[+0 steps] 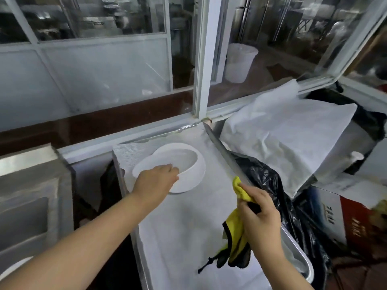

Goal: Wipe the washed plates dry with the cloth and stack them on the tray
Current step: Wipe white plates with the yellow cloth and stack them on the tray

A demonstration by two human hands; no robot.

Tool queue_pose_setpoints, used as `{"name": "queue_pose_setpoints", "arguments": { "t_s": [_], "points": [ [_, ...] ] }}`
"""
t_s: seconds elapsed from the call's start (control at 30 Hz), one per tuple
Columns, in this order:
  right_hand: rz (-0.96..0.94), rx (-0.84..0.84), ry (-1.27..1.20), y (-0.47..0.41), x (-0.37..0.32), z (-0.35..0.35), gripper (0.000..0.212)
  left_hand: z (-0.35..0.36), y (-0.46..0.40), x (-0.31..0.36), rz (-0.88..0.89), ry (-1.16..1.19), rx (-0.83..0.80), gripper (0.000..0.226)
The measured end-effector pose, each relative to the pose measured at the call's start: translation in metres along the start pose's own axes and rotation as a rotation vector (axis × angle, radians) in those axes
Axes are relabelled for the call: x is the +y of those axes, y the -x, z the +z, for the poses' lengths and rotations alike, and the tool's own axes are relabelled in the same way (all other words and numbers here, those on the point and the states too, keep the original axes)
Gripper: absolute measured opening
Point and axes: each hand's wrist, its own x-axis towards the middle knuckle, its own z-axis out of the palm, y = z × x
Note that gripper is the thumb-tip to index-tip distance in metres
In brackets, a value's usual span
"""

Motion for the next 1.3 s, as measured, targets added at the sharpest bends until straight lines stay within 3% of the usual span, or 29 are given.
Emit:
{"name": "queue_pose_setpoints", "arguments": {
  "t_s": [0.13, 0.27, 0.63, 1.3],
  "points": [
    [0.119, -0.002, -0.046, -0.013, 0.009, 0.001, 0.042, 0.029, -0.013, 0.000, 0.053, -0.209, -0.020, 0.045],
    [0.136, -0.013, -0.059, -0.020, 0.018, 0.004, 0.043, 0.048, -0.020, 0.002, 0.096, -0.248, -0.048, 0.067],
    [0.137, -0.047, -0.063, -0.025, 0.042, 0.008, 0.046, 0.078, -0.029, 0.016, 0.152, -0.232, -0.016, 0.053],
    [0.050, -0.052, -0.069, -0.020, 0.050, 0.010, 0.064, 0.101, -0.034, 0.030, 0.012, -0.159, -0.045, 0.056]
  ]
}}
